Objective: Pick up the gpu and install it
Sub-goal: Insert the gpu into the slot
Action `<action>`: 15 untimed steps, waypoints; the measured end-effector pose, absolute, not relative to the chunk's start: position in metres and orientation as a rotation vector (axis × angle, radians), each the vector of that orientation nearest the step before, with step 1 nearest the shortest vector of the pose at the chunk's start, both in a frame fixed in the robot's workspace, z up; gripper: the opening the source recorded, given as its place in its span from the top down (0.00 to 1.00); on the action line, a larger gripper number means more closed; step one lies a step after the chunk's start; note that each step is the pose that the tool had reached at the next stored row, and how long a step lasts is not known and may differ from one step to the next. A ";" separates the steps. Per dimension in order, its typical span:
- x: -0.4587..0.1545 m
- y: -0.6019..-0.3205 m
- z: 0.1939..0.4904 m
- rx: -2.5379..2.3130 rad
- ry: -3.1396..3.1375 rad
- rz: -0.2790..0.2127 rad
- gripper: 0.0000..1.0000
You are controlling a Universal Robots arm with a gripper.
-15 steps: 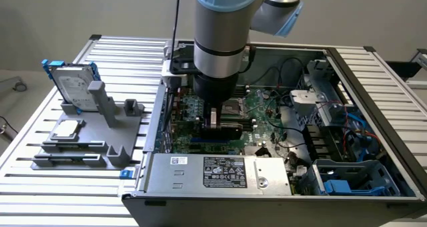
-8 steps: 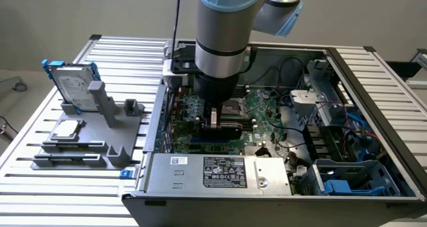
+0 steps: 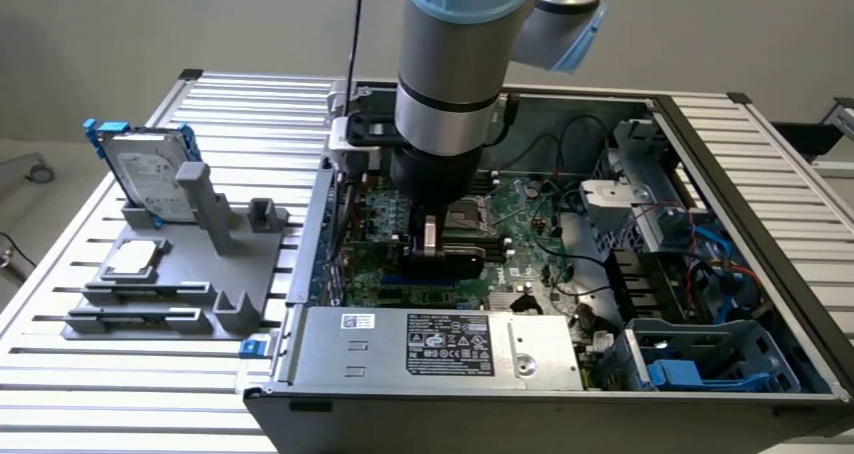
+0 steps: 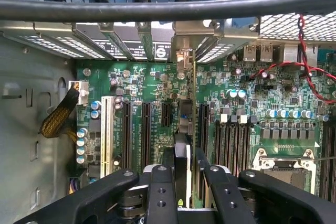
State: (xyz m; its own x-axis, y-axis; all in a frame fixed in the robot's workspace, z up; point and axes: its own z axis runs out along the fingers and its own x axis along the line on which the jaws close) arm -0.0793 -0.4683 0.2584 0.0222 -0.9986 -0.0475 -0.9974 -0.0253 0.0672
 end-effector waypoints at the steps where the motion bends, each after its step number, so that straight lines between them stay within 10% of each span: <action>1: -0.079 -0.468 0.258 2.235 -2.182 -0.127 0.74; 15: -0.079 -0.468 0.256 2.227 -2.175 -0.143 0.74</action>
State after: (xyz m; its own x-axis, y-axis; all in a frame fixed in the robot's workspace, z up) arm -0.0789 -0.4683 0.2560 0.0215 -0.9986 -0.0478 -0.9963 -0.0254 0.0820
